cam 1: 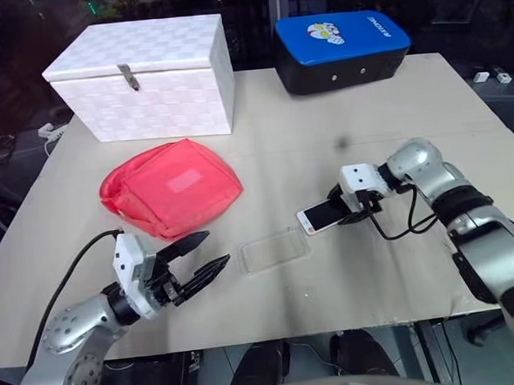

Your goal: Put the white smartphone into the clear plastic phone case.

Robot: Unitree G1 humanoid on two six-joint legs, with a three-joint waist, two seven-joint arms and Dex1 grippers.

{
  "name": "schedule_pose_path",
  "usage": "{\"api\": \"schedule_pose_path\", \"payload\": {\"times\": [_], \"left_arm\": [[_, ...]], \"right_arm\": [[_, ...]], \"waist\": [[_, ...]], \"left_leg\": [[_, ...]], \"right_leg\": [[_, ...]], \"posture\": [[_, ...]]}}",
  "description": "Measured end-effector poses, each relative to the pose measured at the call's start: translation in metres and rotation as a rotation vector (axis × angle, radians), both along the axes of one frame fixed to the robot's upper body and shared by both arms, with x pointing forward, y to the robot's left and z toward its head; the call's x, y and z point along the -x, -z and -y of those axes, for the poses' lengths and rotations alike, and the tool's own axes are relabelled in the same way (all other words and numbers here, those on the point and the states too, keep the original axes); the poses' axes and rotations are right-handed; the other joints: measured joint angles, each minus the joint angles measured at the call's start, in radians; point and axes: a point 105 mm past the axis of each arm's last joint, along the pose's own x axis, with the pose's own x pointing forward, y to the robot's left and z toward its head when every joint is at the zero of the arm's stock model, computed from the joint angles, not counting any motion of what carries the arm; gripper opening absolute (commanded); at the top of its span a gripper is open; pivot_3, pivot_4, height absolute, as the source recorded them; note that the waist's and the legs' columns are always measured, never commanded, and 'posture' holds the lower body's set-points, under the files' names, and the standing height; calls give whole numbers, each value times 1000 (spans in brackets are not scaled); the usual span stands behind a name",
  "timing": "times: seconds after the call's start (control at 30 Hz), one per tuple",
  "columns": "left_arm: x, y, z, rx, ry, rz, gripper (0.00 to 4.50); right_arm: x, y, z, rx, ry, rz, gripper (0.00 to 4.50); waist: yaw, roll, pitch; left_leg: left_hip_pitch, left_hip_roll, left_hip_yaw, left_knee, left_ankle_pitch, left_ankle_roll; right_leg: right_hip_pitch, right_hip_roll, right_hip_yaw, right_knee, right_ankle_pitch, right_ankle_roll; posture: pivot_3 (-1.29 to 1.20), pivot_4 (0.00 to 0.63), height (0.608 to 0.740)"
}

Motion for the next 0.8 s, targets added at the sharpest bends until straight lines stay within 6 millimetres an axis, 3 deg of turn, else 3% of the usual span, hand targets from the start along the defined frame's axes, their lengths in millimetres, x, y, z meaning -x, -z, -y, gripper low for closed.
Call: {"api": "schedule_pose_path", "payload": {"times": [0.13, 0.3, 0.47, 0.6, 0.8], "left_arm": [[-3, 22, -1, -23, 23, -94, 3405], [-6, 36, -8, -176, 116, -125, 3405], [-15, 46, -2, -291, 180, -92, 3405], [-23, 46, 6, -353, 219, -55, 3405], [-52, 42, 50, -306, 269, 1, 3405]], "right_arm": [[29, -8, 1, -58, 126, -23, 2836], [61, -31, -31, -115, 130, -27, 2836], [62, -38, -49, -76, 128, 67, 2836], [58, -34, -46, -21, 142, 105, 2836], [61, -29, -52, 20, 115, 126, 2836]], "waist": [[5, 2, 0], [-25, 3, 1], [-14, 3, 2], [5, 3, 2], [17, 3, 2]], "left_leg": [[-20, 0, -2, 1, 3, -5], [-34, 1, 0, 1, 3, -5], [-34, 0, -1, 2, 3, -5], [-34, 0, -1, 2, 3, -5], [-37, -2, -3, 7, 3, -5]], "right_leg": [[-18, 0, -2, 0, 0, 0], [-33, 0, 1, 1, 0, 0], [-33, -1, -2, 0, 0, 0], [-33, -2, -3, 1, 0, 0], [-32, -2, -5, 1, 2, 2]], "posture": [[0, 150, 740], [0, 150, 740], [0, 150, 740], [0, 150, 740], [0, 150, 740]]}}
